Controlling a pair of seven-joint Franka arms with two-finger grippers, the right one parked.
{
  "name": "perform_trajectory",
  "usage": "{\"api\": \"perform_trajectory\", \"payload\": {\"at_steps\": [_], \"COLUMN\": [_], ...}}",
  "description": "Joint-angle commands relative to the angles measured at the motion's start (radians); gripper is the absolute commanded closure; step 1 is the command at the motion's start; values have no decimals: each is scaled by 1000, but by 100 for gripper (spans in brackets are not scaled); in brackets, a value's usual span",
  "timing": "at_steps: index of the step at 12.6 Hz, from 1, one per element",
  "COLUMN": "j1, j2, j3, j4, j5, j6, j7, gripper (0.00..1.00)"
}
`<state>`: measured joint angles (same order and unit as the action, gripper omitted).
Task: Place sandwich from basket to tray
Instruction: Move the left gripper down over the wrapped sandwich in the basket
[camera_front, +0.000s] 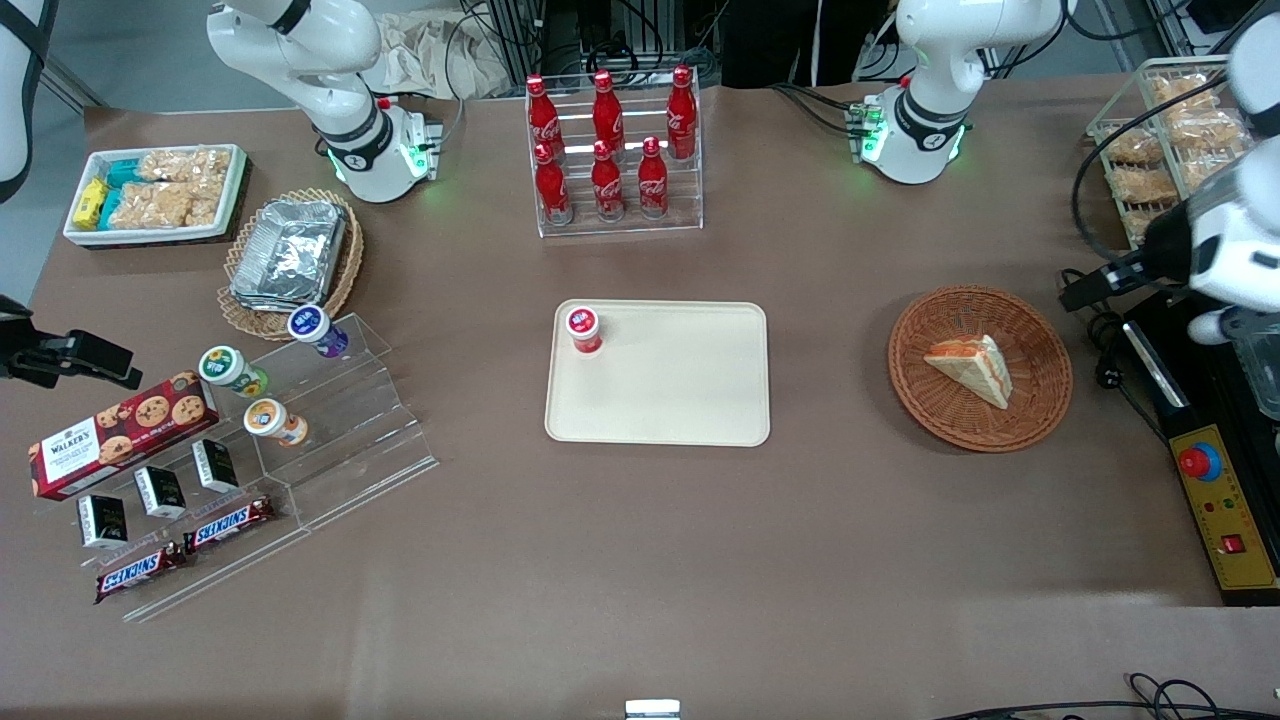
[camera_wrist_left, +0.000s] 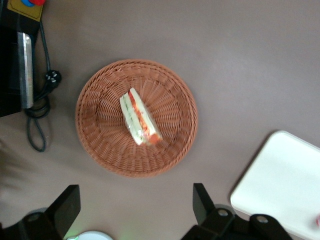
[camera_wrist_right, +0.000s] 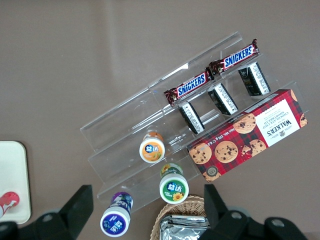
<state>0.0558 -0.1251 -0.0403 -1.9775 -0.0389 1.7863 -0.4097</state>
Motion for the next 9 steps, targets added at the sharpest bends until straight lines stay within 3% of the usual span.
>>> {"api": "perform_trajectory", "payload": {"at_steps": [1,5,9], "j1": [22,27,21], "j2": [-127,-96,65], "j3": [-3,-3,-7], "j4": [-286,-492,-567], "j5": [7,-1,-1], "j6": [189,475,749], "j7": [-44,-61,-204], "gripper": [0,0,0]}}
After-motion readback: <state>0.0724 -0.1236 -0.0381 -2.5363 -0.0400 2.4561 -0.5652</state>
